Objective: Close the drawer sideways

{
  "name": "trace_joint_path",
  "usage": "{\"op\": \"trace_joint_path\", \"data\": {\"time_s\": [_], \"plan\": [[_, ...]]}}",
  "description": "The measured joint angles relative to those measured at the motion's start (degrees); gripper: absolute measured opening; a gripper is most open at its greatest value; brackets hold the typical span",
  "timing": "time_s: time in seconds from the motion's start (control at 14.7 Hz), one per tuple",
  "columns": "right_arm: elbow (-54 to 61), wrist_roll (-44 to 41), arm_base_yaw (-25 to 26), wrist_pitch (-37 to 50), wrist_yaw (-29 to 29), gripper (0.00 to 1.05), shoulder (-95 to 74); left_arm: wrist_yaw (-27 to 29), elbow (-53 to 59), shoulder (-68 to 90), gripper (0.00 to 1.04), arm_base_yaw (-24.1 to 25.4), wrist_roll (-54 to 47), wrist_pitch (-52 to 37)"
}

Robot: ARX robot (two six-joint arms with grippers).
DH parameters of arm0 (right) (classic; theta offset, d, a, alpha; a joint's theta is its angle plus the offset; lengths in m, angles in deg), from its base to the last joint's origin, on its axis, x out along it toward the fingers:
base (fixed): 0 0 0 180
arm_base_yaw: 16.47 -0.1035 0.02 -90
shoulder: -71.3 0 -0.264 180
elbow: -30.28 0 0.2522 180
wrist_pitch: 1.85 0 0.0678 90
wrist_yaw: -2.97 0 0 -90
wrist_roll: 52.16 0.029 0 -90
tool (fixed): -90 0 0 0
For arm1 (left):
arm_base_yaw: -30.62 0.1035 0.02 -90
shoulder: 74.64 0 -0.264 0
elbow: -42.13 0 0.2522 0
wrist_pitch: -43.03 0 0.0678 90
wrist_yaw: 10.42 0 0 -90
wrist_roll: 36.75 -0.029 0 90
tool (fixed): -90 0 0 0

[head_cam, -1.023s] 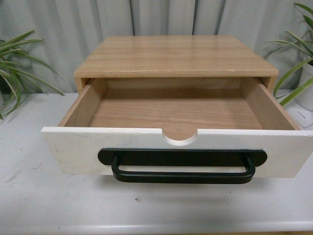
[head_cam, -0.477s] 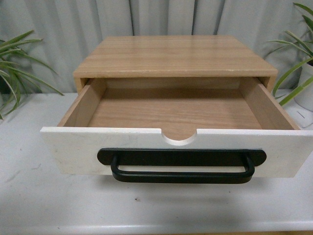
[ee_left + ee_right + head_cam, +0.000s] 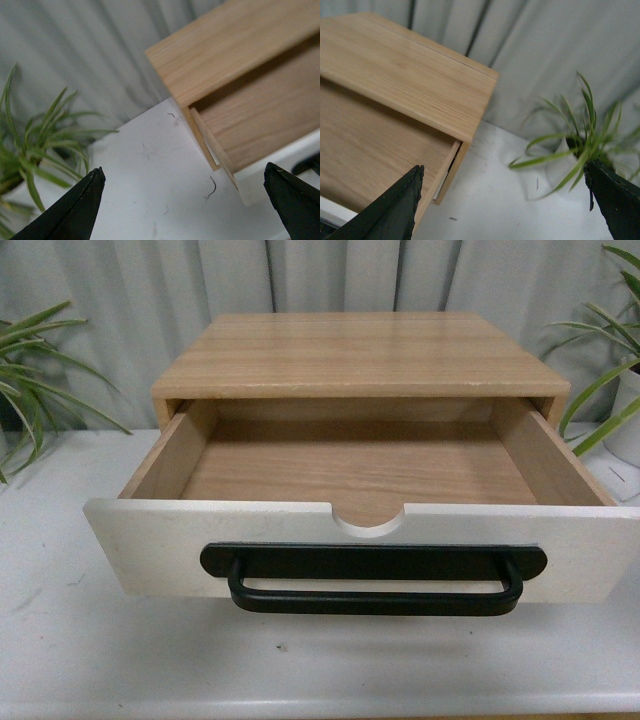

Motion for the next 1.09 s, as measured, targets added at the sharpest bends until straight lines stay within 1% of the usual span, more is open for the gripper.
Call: {"op": "trace_joint_path", "data": {"time_s": [0.2, 0.27, 0.34, 0.41, 0.48, 0.55, 0.61, 0.75, 0.89, 1.09], "plan": [[-2.1, -10.9, -1.5, -1.7, -1.6, 0.98, -1.9, -0.6, -1.1, 1.0, 0.98, -3.1, -12.1, 3.0], [-3.2, -16.9, -2.1, -3.8, -3.0, 0.98, -2.6, -0.7, -1.3, 1.4, 0.98, -4.2, -17.6, 4.4], [-4.5, -26.5, -3.1, -7.7, -4.7, 0.98, -3.5, -0.7, -1.4, 2.1, 0.98, -5.4, -24.2, 6.1], [-5.3, -33.9, -3.4, -11.8, -6.2, 0.98, -4.5, -0.5, -1.4, 3.2, 0.98, -7.2, -31.4, 8.2], [-5.9, -40.7, -3.8, -15.7, -7.0, 0.98, -5.4, 0.0, -1.4, 4.1, 0.98, -8.8, -35.4, 8.7], [-6.2, -46.8, -4.1, -18.2, -7.1, 0.98, -6.6, 0.9, -1.4, 5.4, 0.98, -10.1, -38.1, 7.5], [-6.4, -52.4, -4.9, -19.3, -6.0, 0.98, -8.0, 1.8, -1.4, 6.7, 0.98, -10.6, -39.9, 7.2], [-7.0, -57.3, -6.5, -20.4, -5.0, 0.98, -9.6, 3.6, -1.8, 9.8, 0.98, -12.3, -41.7, 6.4], [-8.9, -60.1, -7.6, -22.0, -3.7, 0.98, -12.3, 4.4, -3.7, 14.9, 0.98, -12.8, -42.4, 4.3], [-10.3, -61.0, -8.0, -23.1, -2.7, 0.98, -15.6, 4.9, -5.9, 22.0, 0.98, -13.5, -42.7, 0.2]]}}
